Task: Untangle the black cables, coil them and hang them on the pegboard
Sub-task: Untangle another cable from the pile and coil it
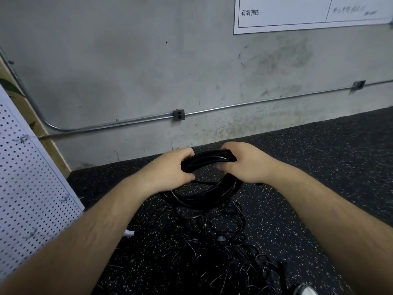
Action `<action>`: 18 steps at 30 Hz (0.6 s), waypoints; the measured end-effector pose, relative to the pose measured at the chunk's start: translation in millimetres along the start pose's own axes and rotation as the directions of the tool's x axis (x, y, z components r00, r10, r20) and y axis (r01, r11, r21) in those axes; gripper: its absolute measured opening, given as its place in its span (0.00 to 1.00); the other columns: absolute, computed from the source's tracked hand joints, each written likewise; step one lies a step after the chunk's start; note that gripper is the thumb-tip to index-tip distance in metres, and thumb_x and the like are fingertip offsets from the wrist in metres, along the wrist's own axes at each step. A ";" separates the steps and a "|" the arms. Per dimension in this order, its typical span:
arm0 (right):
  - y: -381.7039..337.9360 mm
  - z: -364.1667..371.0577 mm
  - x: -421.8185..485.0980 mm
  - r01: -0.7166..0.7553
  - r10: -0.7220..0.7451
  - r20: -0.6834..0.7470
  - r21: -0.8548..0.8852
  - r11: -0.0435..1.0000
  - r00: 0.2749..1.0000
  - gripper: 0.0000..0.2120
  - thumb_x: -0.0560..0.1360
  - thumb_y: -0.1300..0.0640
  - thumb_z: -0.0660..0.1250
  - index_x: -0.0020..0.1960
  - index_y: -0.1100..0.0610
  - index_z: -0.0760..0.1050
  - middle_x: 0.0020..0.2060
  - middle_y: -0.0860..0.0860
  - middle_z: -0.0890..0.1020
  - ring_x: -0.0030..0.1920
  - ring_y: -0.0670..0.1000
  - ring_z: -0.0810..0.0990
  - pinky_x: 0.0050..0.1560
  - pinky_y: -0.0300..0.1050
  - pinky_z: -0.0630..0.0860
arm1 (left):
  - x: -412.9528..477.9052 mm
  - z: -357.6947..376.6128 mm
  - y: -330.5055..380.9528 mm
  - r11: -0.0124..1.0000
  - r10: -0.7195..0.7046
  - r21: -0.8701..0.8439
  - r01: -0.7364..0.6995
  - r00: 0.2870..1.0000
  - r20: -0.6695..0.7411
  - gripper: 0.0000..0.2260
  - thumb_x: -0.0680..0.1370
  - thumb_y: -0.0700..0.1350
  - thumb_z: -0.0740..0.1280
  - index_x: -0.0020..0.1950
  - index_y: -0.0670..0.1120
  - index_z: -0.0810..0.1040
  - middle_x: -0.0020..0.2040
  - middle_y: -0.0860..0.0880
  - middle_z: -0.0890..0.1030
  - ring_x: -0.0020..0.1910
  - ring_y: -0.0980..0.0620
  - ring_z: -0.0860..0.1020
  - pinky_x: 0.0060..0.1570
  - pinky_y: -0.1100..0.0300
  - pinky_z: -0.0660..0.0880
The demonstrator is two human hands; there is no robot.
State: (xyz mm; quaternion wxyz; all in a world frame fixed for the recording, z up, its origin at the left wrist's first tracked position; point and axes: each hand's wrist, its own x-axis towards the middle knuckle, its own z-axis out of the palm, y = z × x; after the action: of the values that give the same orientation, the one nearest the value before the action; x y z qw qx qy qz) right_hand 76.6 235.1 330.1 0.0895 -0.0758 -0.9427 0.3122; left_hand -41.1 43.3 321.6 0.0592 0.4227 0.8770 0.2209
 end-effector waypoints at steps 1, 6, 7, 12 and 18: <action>0.5 1.1 0.2 -0.027 0.027 0.013 0.003 1.000 1.000 0.05 0.79 0.54 0.70 0.46 0.52 0.75 0.39 0.50 0.81 0.36 0.47 0.79 0.31 0.35 0.71 | 0.3 2.2 -0.3 0.999 0.022 0.046 -0.020 0.999 -0.029 0.10 0.76 0.47 0.74 0.49 0.56 0.73 0.49 0.56 0.78 0.46 0.55 0.78 0.43 0.61 0.74; -0.5 9.5 -1.4 -0.052 0.054 0.020 -0.113 0.992 0.998 0.05 0.80 0.54 0.68 0.48 0.53 0.72 0.40 0.48 0.79 0.37 0.47 0.78 0.31 0.38 0.70 | 1.6 9.8 -7.3 0.984 -0.021 0.172 0.042 0.993 -0.117 0.07 0.75 0.43 0.68 0.44 0.55 0.74 0.43 0.56 0.78 0.42 0.54 0.77 0.38 0.55 0.74; -1.6 10.7 -0.5 -0.055 0.058 0.016 -0.147 0.988 0.998 0.05 0.80 0.54 0.67 0.50 0.53 0.72 0.41 0.48 0.79 0.37 0.47 0.78 0.32 0.40 0.71 | 2.3 9.4 -8.3 0.984 -0.044 0.165 0.066 0.990 -0.133 0.06 0.75 0.43 0.67 0.45 0.54 0.75 0.41 0.55 0.80 0.41 0.53 0.78 0.39 0.55 0.76; -16.8 12.4 1.5 -0.163 0.171 -0.018 -0.421 0.893 0.985 0.05 0.77 0.55 0.64 0.51 0.51 0.68 0.41 0.47 0.77 0.41 0.51 0.78 0.39 0.47 0.72 | 2.3 1.6 -11.7 0.992 -0.062 0.107 0.067 0.997 -0.047 0.07 0.76 0.41 0.66 0.46 0.53 0.80 0.38 0.54 0.82 0.38 0.53 0.80 0.37 0.55 0.77; -42.7 42.6 -5.6 -0.001 -0.022 -0.034 -0.569 0.822 0.999 0.18 0.76 0.58 0.67 0.63 0.55 0.66 0.48 0.53 0.78 0.49 0.57 0.78 0.42 0.49 0.69 | -0.4 3.8 6.3 0.942 0.142 0.310 -0.131 0.990 -0.014 0.06 0.74 0.39 0.65 0.44 0.51 0.75 0.44 0.52 0.80 0.44 0.50 0.78 0.39 0.55 0.71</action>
State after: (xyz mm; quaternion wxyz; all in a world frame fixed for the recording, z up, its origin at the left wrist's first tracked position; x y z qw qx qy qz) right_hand 69.2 175.6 321.6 0.0832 -0.0999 -0.9914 0.0151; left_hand -35.2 47.7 320.9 -0.0388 0.4825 0.8701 0.0925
